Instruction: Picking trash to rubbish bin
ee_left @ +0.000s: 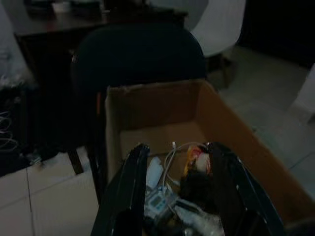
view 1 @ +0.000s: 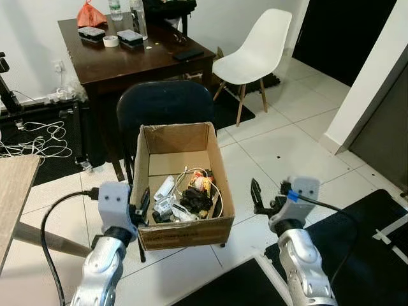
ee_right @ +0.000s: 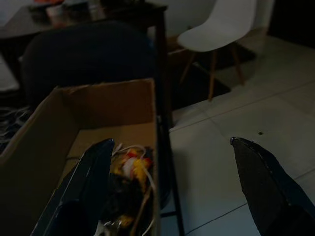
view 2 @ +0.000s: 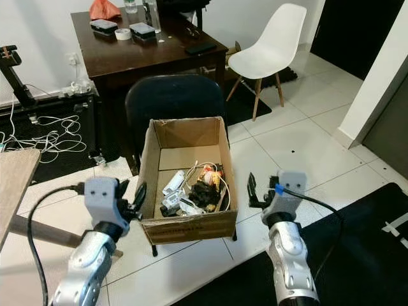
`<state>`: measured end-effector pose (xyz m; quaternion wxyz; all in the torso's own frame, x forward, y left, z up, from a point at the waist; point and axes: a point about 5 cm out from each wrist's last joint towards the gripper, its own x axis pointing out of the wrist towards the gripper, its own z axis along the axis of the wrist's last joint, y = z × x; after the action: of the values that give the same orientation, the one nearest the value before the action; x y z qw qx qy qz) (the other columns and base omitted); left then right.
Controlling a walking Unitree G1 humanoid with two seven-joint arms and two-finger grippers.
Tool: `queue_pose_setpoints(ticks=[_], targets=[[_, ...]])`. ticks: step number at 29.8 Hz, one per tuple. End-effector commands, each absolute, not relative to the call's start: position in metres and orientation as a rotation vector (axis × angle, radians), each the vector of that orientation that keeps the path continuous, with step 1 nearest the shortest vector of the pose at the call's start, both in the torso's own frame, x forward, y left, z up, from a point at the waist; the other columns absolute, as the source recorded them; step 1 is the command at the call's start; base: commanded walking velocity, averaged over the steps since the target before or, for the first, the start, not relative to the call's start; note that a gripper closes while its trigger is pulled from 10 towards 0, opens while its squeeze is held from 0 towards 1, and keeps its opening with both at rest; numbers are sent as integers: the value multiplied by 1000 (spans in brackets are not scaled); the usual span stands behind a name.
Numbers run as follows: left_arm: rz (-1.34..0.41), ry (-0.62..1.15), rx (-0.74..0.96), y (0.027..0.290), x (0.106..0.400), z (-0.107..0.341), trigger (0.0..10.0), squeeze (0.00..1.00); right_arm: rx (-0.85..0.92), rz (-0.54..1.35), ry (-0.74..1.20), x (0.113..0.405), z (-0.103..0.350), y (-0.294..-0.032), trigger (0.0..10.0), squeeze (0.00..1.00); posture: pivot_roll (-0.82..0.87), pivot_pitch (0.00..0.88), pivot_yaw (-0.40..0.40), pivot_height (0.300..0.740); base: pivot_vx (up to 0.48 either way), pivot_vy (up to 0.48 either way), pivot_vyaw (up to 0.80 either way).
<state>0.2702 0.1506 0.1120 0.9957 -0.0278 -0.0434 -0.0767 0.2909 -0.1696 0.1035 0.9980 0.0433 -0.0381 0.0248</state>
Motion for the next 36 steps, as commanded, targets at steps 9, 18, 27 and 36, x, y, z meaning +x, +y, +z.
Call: queue_pose_setpoints(ticks=[9,18,27,36], targets=[[-113,-77,-75,156,269,120,10000,0,44,102,-89,293,117,-161,10000,0,56,96,4,740,0,0,800],[-153,-62,-72,144,269,133,10000,0,26,130,-96,298,129,-155,10000,0,46,109,8,740,0,0,800],[-157,-35,-78,137,265,135,10000,0,33,125,-79,298,130,-154,10000,0,50,115,9,740,0,0,800],[-174,-36,-72,135,265,142,10000,0,33,136,-72,300,134,-152,10000,0,50,115,9,740,0,0,800]])
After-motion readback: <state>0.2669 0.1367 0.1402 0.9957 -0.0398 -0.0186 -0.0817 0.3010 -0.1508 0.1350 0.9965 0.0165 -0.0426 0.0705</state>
